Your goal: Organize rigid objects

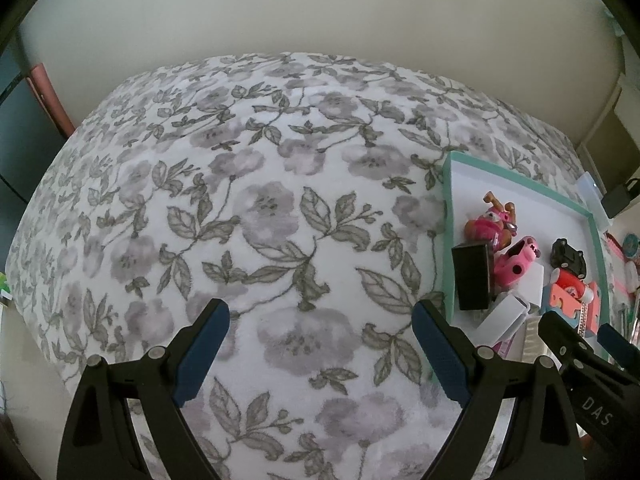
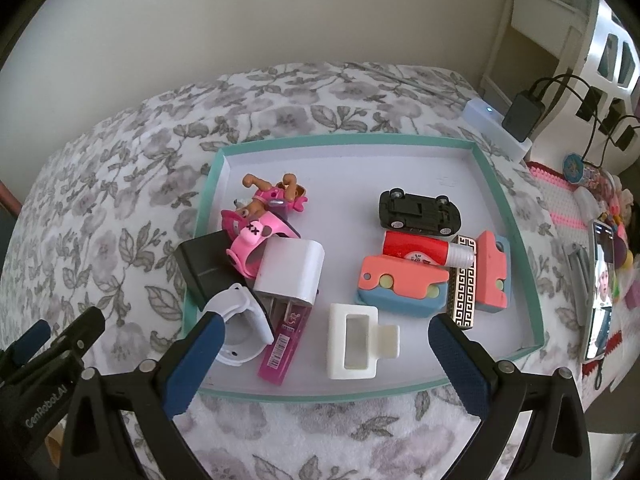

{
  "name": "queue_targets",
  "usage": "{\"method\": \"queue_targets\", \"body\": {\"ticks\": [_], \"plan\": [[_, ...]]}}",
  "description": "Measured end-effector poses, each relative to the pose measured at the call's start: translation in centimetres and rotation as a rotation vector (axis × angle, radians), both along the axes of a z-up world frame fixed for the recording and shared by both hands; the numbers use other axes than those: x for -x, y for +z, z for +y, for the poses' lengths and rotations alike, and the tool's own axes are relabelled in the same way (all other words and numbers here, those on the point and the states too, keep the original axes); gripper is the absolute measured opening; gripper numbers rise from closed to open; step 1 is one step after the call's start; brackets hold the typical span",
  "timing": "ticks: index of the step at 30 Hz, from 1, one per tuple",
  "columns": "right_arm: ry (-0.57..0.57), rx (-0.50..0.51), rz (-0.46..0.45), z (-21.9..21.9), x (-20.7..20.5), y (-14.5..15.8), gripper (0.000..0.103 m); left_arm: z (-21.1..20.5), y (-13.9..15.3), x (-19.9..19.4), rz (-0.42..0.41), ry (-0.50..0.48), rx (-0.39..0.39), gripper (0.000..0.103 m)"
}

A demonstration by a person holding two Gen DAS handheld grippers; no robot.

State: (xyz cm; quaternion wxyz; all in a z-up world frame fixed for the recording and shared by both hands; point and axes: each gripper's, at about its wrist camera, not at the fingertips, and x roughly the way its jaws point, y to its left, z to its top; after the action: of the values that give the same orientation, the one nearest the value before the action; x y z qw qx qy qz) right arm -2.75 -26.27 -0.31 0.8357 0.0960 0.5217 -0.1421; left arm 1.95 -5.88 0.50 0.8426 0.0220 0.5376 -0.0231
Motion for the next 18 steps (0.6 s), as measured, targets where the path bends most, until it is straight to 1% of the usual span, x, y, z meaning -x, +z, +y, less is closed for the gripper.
{"method": "queue_targets", "body": {"ticks": [13, 18], "plan": [[0.010, 0.003, 0.004, -0.04, -0.01, -0.25, 0.103, 0.15, 0.18, 0.03, -0.007, 0.018, 0.006, 0.093], [0.017, 0.005, 0.007, -0.18, -0.05, -0.37, 0.103, 0.24, 0.47, 0.09, -0.017, 0.019, 0.024, 0.093]]}}
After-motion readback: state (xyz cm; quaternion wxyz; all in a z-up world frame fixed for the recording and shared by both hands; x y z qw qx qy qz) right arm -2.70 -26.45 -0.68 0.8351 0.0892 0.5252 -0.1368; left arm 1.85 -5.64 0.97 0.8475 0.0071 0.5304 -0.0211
